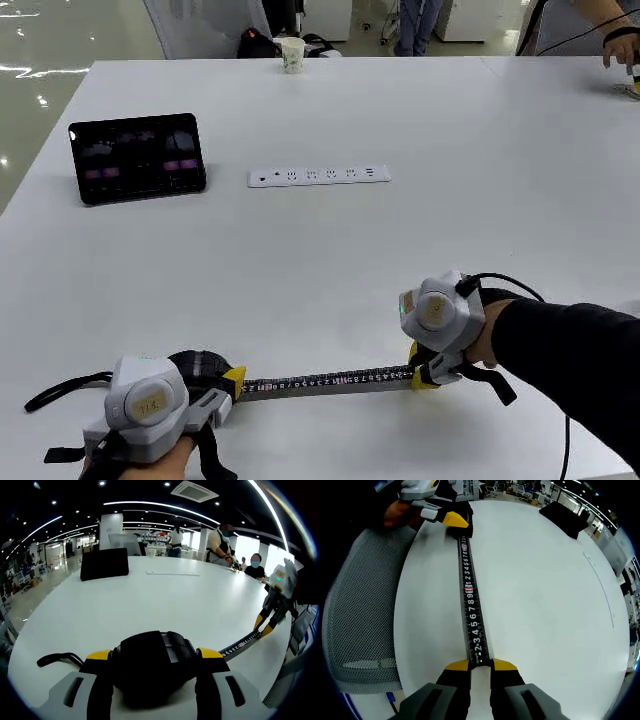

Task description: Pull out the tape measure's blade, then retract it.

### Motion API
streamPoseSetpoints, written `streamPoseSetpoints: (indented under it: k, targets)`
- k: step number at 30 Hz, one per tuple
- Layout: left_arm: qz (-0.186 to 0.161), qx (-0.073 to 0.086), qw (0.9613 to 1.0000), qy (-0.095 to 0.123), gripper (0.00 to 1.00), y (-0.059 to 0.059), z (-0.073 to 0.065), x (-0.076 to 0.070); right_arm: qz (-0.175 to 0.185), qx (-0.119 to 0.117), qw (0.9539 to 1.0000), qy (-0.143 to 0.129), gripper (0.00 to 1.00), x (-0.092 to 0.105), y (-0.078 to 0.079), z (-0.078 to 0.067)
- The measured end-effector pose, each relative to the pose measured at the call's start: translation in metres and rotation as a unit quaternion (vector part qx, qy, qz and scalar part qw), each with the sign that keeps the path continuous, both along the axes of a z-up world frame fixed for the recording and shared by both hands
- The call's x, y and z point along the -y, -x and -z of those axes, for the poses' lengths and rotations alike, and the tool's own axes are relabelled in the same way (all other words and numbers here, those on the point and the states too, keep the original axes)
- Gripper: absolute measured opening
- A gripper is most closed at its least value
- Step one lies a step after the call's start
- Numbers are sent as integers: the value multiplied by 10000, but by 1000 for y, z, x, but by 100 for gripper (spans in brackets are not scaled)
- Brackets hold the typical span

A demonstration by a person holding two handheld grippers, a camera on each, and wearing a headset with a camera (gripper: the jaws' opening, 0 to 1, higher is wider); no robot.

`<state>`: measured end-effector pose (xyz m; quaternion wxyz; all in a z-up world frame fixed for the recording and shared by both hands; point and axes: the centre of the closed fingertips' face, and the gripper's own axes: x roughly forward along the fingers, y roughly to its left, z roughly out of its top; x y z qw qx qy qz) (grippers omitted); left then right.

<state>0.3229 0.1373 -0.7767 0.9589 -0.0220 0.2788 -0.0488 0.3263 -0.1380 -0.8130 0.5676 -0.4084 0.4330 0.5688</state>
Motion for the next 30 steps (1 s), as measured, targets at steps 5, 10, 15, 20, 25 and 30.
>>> streamPoseSetpoints:
  k: [5,10,15,20,25,30]
  targets:
    - [14,-34,10000,12,61,0,0,0,75,-8,9999,-114,10,0,-1,0]
    - [35,-86,10000,-16,61,1,1,1,82,2,9999,-109,11,-2,0,0]
    - [34,-116,9999,-12,61,2,1,1,83,-5,9999,-112,11,-3,0,-1]
    - [50,-161,9999,-8,61,2,1,1,160,-18,9998,-86,11,-5,-1,-1]
    - [70,-183,9998,-21,61,3,1,1,281,-30,9995,-123,11,-7,0,-1]
    - [80,-200,9998,-47,61,4,1,2,234,-23,9997,-121,11,-8,0,-1]
